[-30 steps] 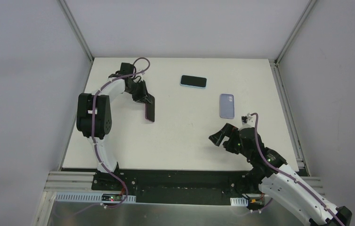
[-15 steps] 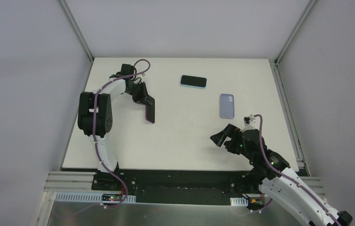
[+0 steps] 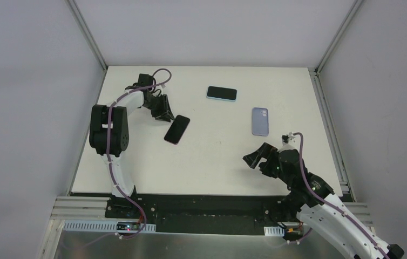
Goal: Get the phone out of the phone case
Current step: Place the phone at the center of the board, then adjust the phone at the center of the board.
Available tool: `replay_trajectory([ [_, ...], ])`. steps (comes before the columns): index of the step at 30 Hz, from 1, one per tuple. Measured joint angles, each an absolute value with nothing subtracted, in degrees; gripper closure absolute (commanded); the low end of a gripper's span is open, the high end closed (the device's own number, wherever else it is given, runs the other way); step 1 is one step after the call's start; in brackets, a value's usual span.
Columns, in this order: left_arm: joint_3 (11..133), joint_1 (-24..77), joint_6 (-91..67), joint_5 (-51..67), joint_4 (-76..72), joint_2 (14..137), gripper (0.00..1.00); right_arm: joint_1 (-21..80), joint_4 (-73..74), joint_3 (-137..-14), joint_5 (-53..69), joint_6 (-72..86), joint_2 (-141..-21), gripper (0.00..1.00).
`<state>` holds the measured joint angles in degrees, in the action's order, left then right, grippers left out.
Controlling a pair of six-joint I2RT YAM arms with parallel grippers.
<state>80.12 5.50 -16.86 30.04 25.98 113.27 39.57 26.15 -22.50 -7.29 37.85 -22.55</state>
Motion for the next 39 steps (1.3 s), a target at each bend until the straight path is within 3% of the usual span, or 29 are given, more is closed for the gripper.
replay_trajectory([
  [16,77.5,5.3,-16.9,24.3,25.7,109.1,0.62,39.6,26.9,-22.5,-8.1,37.8,-21.8,0.0],
  [20,72.7,8.4,-17.0,17.2,23.7,99.5,0.57,39.6,26.4,-22.5,-8.8,38.0,-23.2,0.0],
  [26,61.7,21.9,-21.1,5.0,17.2,75.1,0.42,38.5,24.7,-27.4,-10.5,38.6,-34.9,0.02],
  [33,48.1,30.9,-27.8,-5.7,14.5,60.8,0.33,32.5,14.2,-39.1,-11.2,38.9,-54.9,0.16],
  [39,37.8,33.0,-32.5,-8.1,16.1,51.2,0.36,24.0,5.3,-49.0,-9.5,39.5,-75.9,0.42],
])
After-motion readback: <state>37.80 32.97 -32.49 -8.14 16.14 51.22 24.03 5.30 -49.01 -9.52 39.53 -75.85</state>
